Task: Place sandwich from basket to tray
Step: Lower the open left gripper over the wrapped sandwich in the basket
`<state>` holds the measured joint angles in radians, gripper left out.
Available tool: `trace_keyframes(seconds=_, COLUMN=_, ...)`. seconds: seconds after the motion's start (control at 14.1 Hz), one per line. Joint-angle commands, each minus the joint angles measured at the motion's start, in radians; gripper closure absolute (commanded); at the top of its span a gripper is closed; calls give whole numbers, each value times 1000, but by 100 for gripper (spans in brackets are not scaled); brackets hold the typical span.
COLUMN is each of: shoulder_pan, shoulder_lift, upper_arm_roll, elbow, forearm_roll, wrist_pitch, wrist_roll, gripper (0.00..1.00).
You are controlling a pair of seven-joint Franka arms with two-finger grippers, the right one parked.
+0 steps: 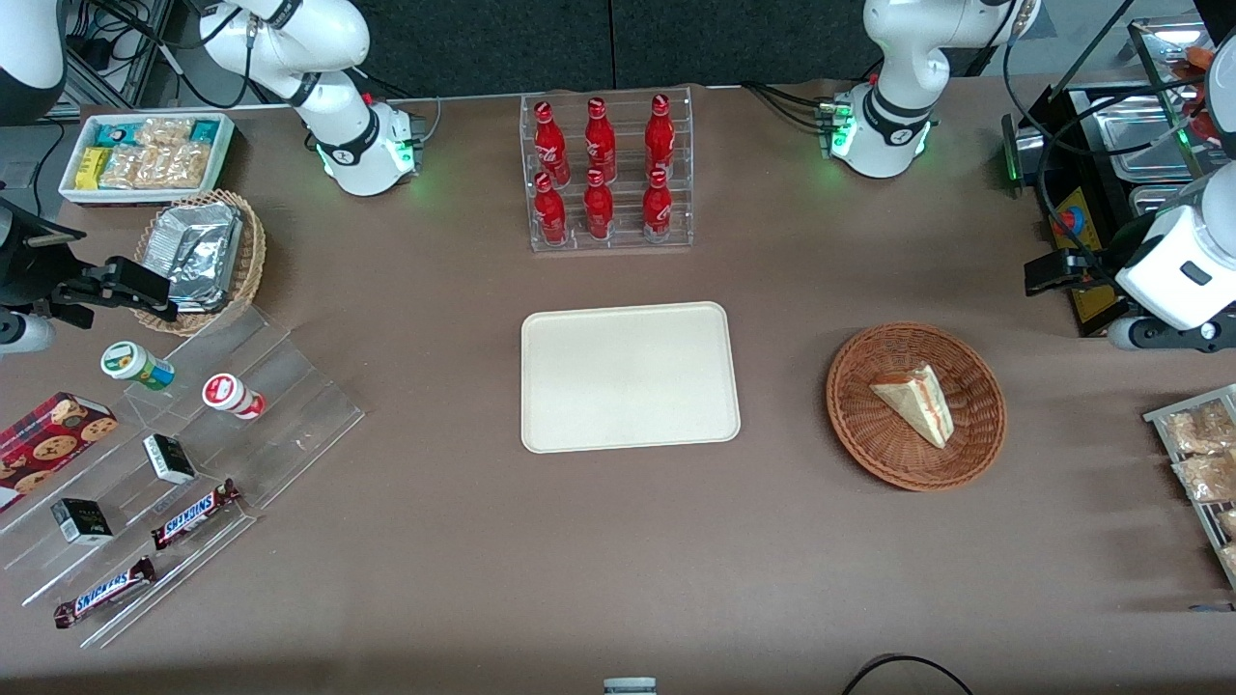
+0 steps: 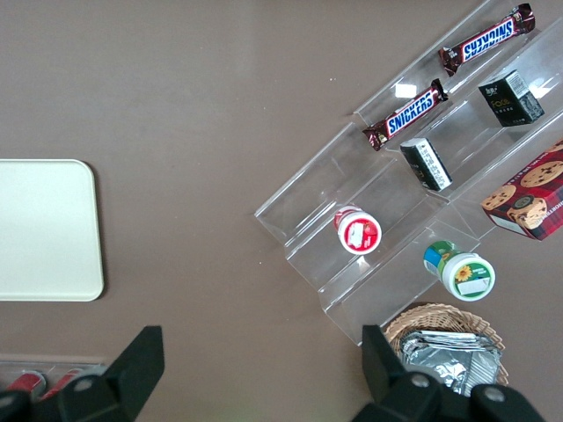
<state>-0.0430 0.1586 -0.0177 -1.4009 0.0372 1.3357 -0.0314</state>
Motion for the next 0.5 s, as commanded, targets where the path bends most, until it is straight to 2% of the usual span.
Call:
trace_keyframes(seconds=0.0, shoulder_pan=22, shoulder_lift=-7, upper_arm_roll=-22, elbow=0, forearm_roll=3, wrist_pitch=-1, wrist_roll=18, gripper=0)
trace_keyframes(seconds=0.21, shoulder_pan=8, shoulder_lift=15, upper_arm_roll=-24, elbow=-36, forearm_roll=53, wrist_pitch=20, wrist_roll=7, gripper=0)
trace_keyframes(seconds=0.42, shoulder_pan=3, shoulder_lift=9, upper_arm_roll=-24, elbow=-148, forearm_roll=56, wrist_pitch=152, wrist_roll=-48, gripper=0)
